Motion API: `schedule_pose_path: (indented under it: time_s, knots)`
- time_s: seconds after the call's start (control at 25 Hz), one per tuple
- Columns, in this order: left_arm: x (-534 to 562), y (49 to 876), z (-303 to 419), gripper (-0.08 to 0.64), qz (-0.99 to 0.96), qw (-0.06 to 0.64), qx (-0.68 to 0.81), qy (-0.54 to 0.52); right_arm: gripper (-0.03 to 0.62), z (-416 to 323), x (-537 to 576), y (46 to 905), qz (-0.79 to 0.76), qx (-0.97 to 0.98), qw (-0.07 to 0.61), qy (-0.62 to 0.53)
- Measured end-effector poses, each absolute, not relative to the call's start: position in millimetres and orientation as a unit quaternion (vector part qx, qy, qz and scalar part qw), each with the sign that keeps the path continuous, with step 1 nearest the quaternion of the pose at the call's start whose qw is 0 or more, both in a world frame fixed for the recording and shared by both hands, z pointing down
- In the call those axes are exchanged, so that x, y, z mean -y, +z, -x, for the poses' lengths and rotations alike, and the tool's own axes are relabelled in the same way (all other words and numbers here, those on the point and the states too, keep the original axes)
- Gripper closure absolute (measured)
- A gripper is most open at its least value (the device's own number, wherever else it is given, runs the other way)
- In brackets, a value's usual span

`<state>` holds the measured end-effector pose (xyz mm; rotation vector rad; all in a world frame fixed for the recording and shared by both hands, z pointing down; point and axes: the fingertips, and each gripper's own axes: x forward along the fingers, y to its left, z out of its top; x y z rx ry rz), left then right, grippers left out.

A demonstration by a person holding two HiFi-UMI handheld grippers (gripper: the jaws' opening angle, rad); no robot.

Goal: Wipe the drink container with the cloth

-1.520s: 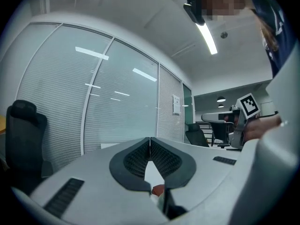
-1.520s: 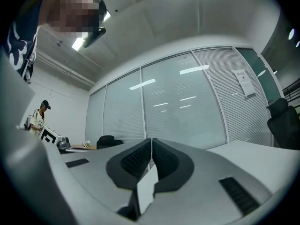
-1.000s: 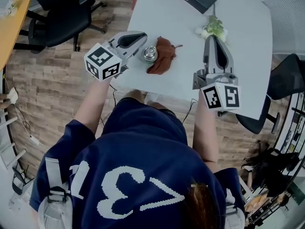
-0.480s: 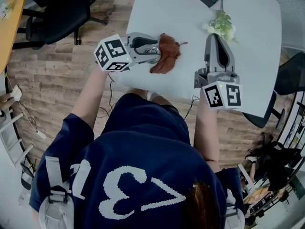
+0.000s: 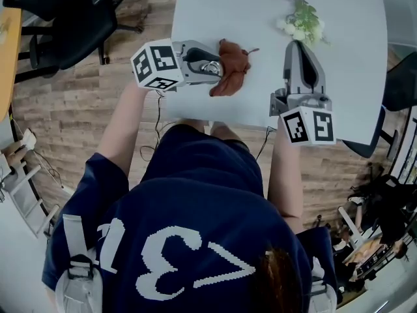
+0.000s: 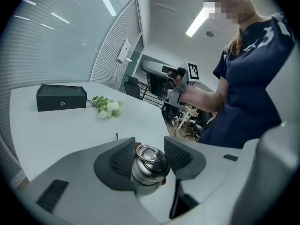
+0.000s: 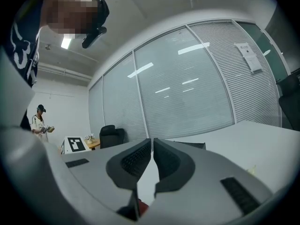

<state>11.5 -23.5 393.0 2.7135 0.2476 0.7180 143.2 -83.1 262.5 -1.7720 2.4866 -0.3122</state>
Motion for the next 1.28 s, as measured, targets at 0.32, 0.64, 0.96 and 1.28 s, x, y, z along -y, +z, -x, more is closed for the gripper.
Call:
schedule_pose_path:
  time_s: [0.32,0.64,0.96,1.28]
  knots:
    - [23.2,376.8,-4.8,0.438,-0.962,0.128,-0.068,0.230,0.565,-139.5,75.5,268.5,0.580,-0.806,0.037,-0.108]
    - [20.7,371.2,-1.8,0.489,-0.969,0.104,-0.064,0.216,0.565,-134.3,68.2,284.5,0.576,-0.808,0.029,-0.124]
    - [12.1,384.4,-4.5,0.490,-0.962,0.054,-0.095,0.250,0.565,-130.4,66.1,297.4,0.571,-0.810,0.017,-0.134]
    - [28.7,381.0,-2.4,0.503,-0.972,0.128,-0.008,0.198,0.565,-115.5,63.8,339.2,0.546,-0.821,-0.027,-0.168]
